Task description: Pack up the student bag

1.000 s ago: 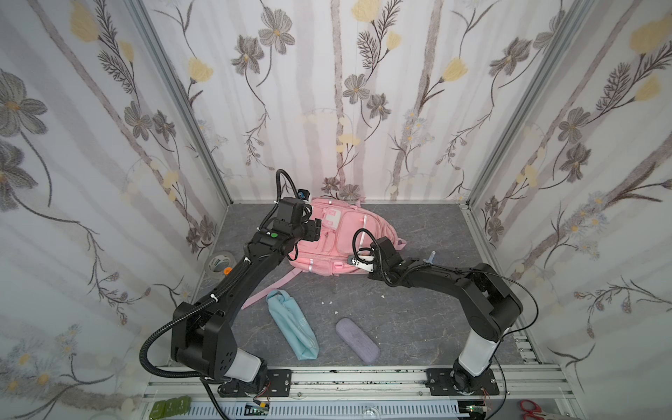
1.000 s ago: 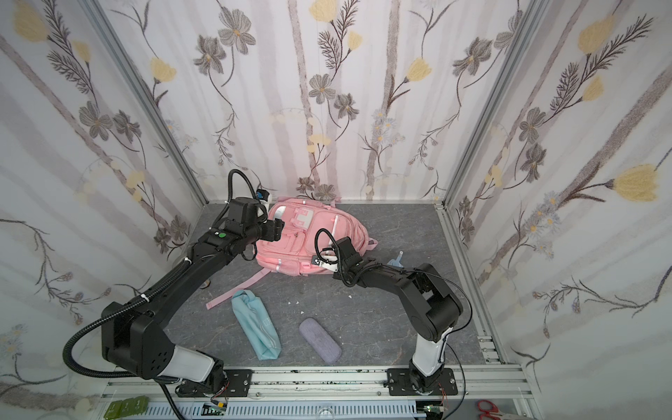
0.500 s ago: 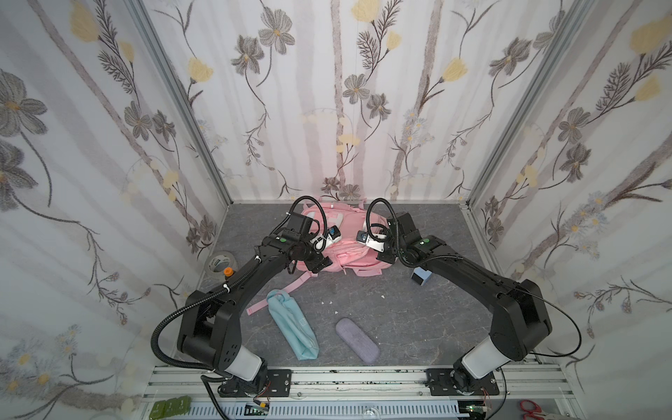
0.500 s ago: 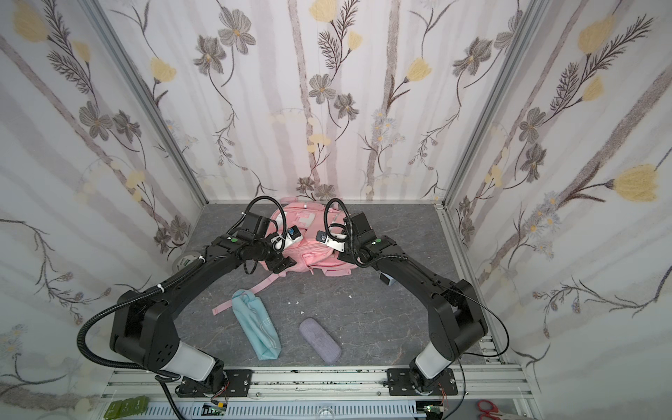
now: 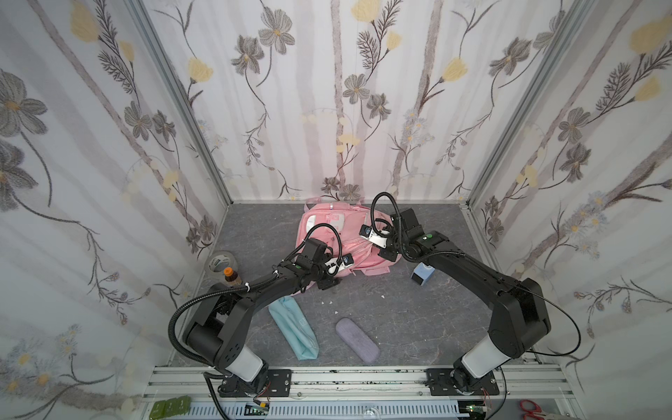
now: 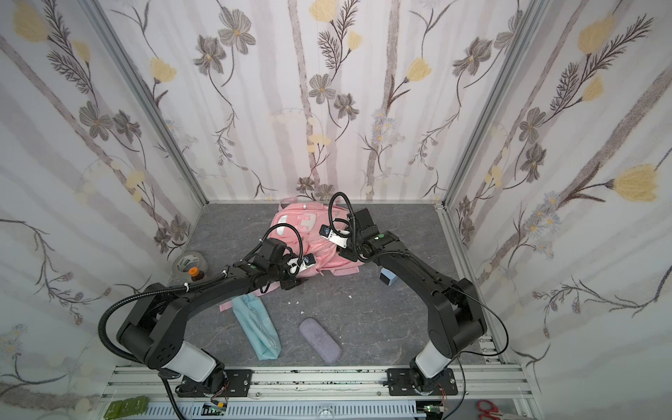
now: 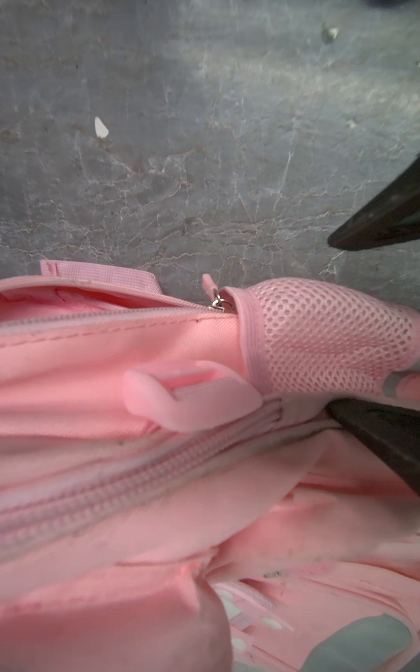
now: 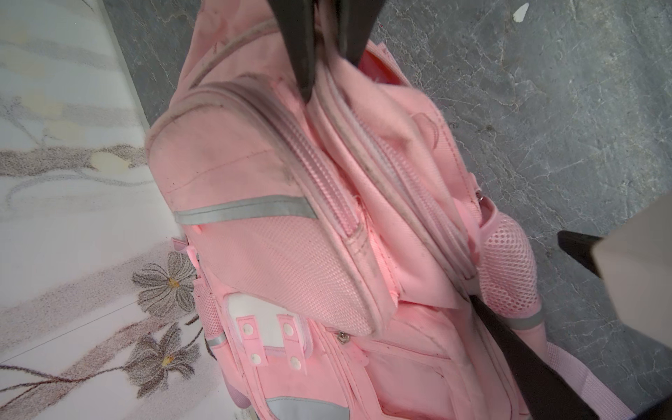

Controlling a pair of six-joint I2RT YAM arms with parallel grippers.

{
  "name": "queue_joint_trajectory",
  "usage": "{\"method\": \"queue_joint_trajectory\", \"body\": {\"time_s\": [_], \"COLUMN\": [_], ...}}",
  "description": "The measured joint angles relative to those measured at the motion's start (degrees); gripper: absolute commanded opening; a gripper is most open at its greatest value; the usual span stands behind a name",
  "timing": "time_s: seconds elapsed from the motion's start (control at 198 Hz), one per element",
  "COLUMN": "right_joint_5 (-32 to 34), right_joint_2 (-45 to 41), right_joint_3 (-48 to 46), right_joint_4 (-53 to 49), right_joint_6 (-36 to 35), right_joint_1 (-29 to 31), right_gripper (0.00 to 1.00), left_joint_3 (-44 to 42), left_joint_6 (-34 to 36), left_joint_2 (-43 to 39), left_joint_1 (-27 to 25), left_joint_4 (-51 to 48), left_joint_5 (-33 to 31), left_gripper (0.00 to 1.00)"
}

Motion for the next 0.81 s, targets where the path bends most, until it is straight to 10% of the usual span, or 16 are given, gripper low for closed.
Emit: {"method": "queue_joint_trajectory", "body": {"time_s": [0.319,0.642,0.809], "right_joint_5": [-4.7,-8.7,-9.4], "right_joint_2": [-0.8,-1.0,-1.0], "right_joint_3": [-0.9,-1.0,-0.6], "right_joint_4": [0.1,0.4,0.5], "right_joint_6": [5.7,8.3,9.5], "right_joint_1": [-2.1,-4.2,-5.1], "right_gripper": [0.0,0.0,0.0], "left_joint_3": [-5.9,-5.4,-4.6], "left_joint_6": [4.5,7.7,8.0], "left_joint_2": [7.9,12.9,12.2], "left_joint_1": [-4.8,-4.7,-4.5], "left_joint_4": [23.5,36.7,35.5], "left_joint_5": [-15.0,-23.4,-23.4], "left_gripper": [0.69,0.0,0.0]}}
